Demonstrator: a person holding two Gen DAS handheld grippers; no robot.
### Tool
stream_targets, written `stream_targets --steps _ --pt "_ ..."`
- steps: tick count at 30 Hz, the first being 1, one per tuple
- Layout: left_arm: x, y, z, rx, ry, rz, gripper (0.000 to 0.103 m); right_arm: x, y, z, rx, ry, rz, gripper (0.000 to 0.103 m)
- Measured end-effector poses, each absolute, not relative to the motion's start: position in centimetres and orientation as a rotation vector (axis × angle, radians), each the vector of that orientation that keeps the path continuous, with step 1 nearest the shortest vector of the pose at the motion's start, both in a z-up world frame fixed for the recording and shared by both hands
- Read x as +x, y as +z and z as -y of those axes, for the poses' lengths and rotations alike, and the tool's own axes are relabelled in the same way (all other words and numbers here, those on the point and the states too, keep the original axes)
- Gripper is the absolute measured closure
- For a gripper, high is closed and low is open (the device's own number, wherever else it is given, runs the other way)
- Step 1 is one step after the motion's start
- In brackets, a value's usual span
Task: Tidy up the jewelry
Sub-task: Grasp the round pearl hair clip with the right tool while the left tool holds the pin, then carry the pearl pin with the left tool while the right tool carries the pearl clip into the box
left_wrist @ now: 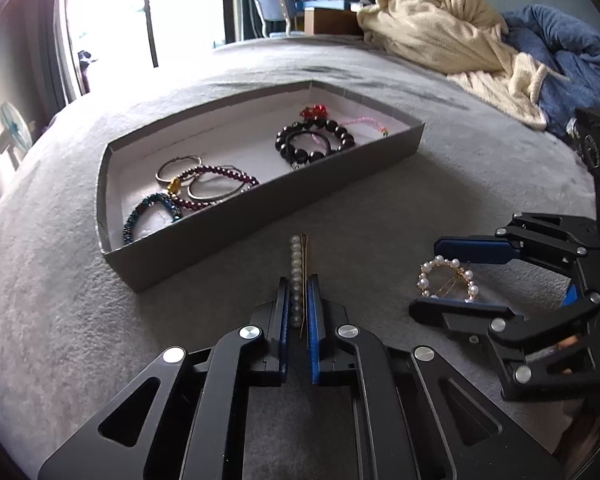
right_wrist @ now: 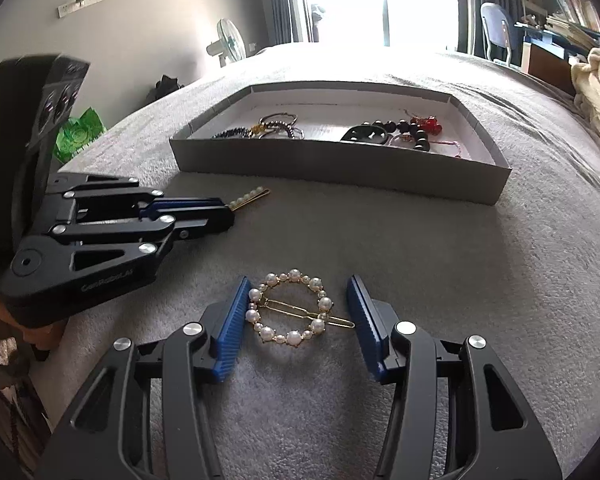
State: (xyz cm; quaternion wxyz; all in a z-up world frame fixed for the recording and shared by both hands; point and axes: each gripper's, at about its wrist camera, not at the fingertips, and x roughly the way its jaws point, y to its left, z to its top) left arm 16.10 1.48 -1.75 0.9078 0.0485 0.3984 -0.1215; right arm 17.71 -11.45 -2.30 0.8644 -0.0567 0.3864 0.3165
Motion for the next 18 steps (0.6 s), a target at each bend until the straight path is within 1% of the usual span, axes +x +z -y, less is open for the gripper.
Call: stream_targets --steps 9,18 --pt "14.9 -0.2 -2.4 0.052 -0.242 -0.768 0.094 18.4 -1.4 12.9 -0.034 0.642 -0.792 0.053" --pt "15.4 1.9 -3.0 0.030 -0.207 -0.712 0.094 19.8 0.4 12.9 -0.031 0.628 -0.752 0.053"
